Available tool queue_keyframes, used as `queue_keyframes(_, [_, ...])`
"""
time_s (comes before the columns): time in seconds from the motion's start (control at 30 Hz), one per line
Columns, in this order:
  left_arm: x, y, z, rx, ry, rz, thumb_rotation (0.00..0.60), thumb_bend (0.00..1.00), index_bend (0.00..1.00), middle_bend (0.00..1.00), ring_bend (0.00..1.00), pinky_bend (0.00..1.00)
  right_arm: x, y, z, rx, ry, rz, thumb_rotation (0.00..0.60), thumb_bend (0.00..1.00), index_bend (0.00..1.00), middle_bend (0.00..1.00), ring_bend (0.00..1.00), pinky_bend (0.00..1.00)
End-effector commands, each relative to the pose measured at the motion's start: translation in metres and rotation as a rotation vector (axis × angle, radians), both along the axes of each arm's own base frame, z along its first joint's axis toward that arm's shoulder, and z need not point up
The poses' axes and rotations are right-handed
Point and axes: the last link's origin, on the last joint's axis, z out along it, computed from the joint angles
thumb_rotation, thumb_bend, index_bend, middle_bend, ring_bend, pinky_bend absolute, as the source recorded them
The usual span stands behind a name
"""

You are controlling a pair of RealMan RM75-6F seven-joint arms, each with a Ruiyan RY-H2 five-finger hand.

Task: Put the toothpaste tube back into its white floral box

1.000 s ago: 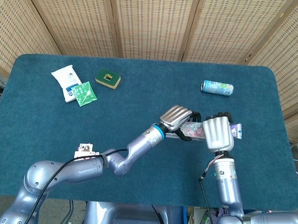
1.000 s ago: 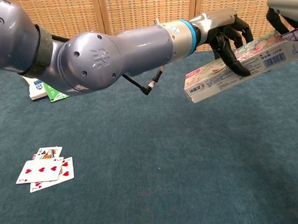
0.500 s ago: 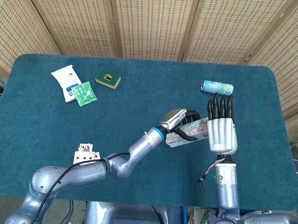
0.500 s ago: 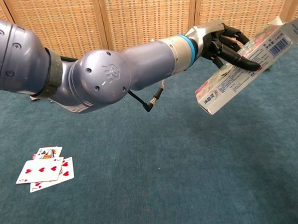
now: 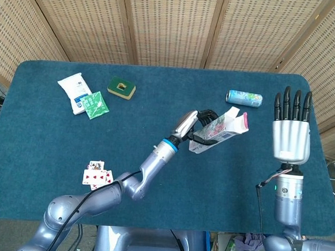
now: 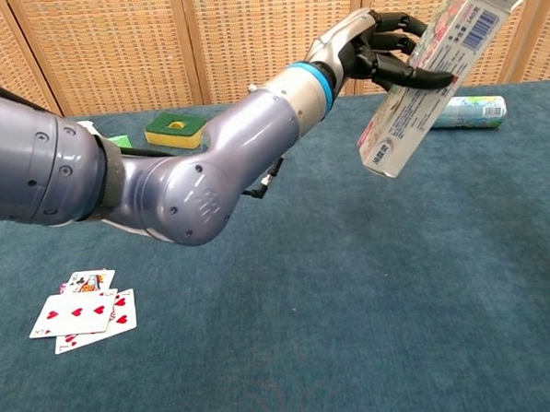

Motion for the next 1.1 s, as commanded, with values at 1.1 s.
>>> queue_keyframes(1.1, [-0.186, 0.020, 0.069, 0.172, 0.887, -0.110, 0.600, 0.20, 0.54, 0.42, 0.33, 0.38, -0.113, 0.011, 0.004, 0.196, -0.397, -0.117, 0.600, 0.09, 0.00, 0.00, 0.00, 0.00])
